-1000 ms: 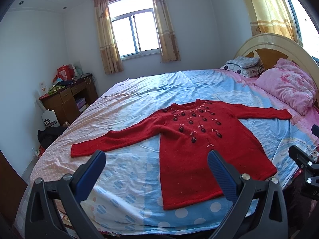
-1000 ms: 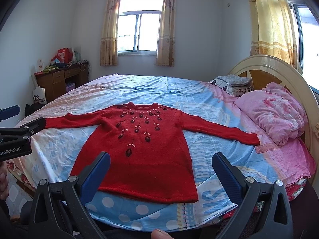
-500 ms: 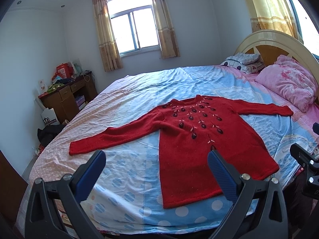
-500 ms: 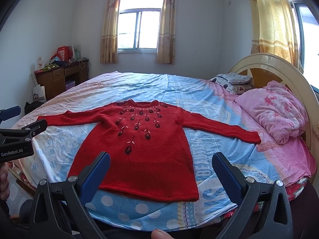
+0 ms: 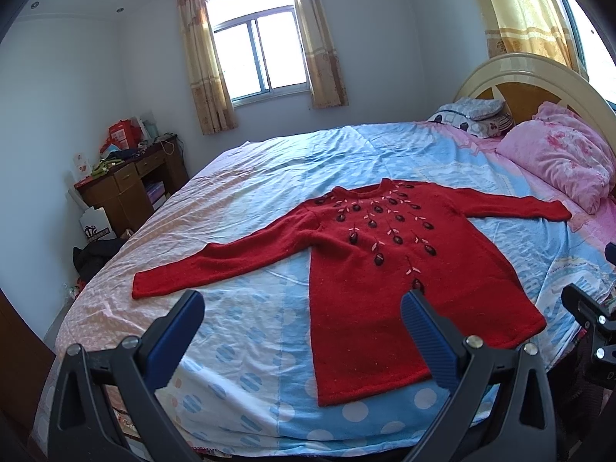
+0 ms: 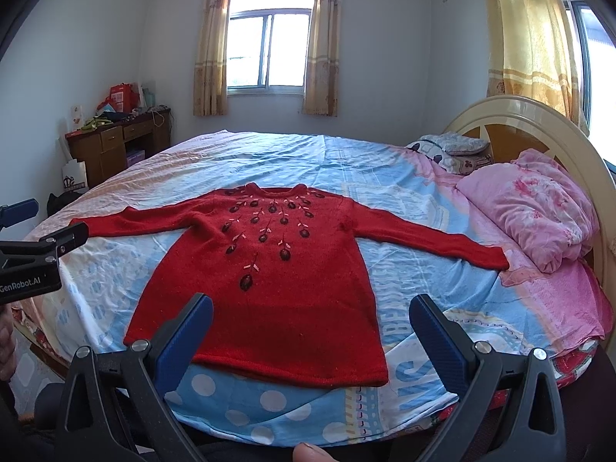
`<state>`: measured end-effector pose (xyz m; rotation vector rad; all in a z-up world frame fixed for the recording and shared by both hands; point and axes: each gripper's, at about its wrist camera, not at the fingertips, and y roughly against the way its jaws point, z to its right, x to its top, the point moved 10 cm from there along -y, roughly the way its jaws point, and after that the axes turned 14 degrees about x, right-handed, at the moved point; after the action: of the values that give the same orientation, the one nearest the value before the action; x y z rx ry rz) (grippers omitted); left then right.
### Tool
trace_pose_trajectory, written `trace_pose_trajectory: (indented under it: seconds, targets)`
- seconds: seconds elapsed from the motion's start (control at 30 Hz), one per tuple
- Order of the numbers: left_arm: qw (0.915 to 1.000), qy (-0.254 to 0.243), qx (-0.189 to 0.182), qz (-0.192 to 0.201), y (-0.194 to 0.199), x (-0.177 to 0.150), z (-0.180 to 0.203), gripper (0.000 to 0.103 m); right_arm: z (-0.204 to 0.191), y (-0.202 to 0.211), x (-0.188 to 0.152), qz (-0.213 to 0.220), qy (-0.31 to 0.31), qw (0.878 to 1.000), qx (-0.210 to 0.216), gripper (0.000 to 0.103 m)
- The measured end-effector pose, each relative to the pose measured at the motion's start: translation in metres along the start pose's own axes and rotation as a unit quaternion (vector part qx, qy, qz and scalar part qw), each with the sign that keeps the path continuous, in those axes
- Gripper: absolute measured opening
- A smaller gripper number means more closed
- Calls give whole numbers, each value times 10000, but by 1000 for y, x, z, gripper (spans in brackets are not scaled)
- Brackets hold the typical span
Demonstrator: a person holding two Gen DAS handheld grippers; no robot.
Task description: Fold small clothes
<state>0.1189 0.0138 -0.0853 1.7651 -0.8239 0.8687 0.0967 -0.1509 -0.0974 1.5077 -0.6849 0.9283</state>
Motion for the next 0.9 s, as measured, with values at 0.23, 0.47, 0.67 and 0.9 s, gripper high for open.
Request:
trace_pose_trajectory:
  seconds: [0.23, 0.47, 0.67, 0.9]
  targets:
    - [9999, -78, 91, -70, -20, 0, 5, 103, 13, -11, -7, -92, -215, 9997, 105, 102]
    - [9994, -303, 82, -153, -54, 1, 21, 103, 41, -38, -27, -395, -574, 9975, 137, 102]
    - [9976, -467, -41, -516, -106, -6, 43, 103, 89, -68, -55, -779, -1137, 9904, -101, 102]
    - [9946, -545, -121, -871, -156, -11, 62, 103, 151, -87, -81, -996, -1965, 9747, -369, 102]
